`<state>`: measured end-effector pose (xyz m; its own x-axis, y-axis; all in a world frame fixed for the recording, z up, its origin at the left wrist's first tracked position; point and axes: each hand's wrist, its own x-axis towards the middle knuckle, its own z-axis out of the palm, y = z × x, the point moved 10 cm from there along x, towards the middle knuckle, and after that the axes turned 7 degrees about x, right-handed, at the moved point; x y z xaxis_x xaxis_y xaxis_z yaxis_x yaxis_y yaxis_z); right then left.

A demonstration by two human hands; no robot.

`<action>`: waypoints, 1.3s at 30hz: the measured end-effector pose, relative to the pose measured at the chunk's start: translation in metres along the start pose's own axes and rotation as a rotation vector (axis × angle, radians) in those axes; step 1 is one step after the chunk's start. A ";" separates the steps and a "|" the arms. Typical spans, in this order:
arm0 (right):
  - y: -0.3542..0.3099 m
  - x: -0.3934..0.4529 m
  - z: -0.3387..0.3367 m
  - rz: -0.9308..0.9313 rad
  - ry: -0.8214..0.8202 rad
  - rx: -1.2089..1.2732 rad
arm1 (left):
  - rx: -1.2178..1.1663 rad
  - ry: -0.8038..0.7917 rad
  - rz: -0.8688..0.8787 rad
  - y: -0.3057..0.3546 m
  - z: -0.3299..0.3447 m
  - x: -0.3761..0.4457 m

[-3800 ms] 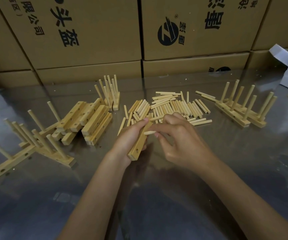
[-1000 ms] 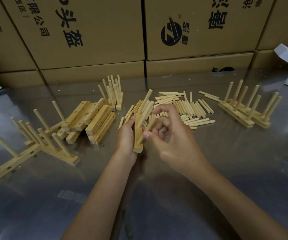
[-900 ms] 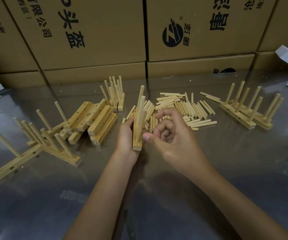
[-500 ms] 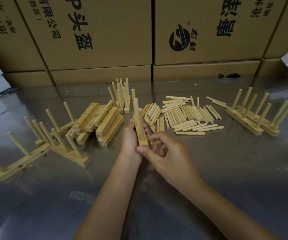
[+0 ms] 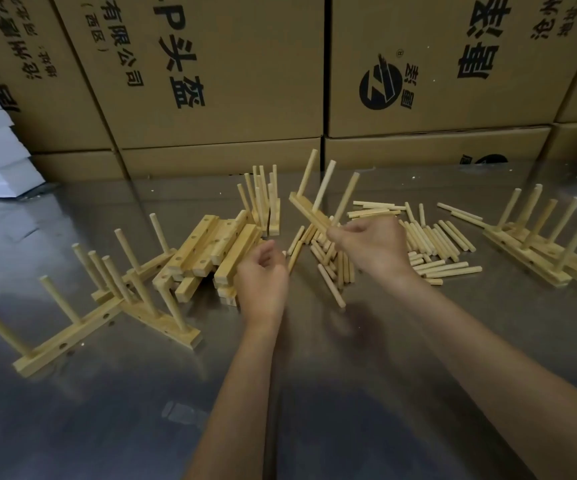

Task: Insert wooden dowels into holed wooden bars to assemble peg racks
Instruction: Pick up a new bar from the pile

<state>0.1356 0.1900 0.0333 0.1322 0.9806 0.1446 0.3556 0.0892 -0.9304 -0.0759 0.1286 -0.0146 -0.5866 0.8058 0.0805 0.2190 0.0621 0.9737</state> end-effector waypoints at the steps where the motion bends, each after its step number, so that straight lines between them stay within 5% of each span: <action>1: -0.003 0.014 0.008 0.006 0.001 -0.025 | 0.090 0.011 0.055 0.004 0.000 0.000; 6: -0.009 0.070 0.062 0.034 -0.021 -0.157 | 0.442 -0.183 0.173 0.006 0.032 0.000; 12: -0.002 0.092 0.112 -0.003 -0.146 -0.430 | 0.695 -0.238 0.354 0.013 0.048 -0.004; 26: 0.003 0.074 0.108 -0.163 -0.247 -0.660 | 0.583 -0.234 0.274 0.006 0.047 0.001; 30: -0.019 0.057 0.098 -0.281 -0.187 -0.497 | 0.560 -0.214 0.268 0.009 0.044 0.001; 34: -0.050 0.023 0.127 -0.344 -0.426 -0.286 | 0.544 -0.210 0.248 0.011 0.041 -0.001; 39: -0.048 -0.004 0.175 -0.253 -0.635 -0.532 | 0.634 -0.261 0.105 -0.007 0.042 0.000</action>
<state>-0.0435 0.2125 0.0181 -0.4947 0.8683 -0.0368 0.7111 0.3801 -0.5915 -0.0444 0.1531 -0.0307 -0.3483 0.9367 0.0365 0.7242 0.2441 0.6450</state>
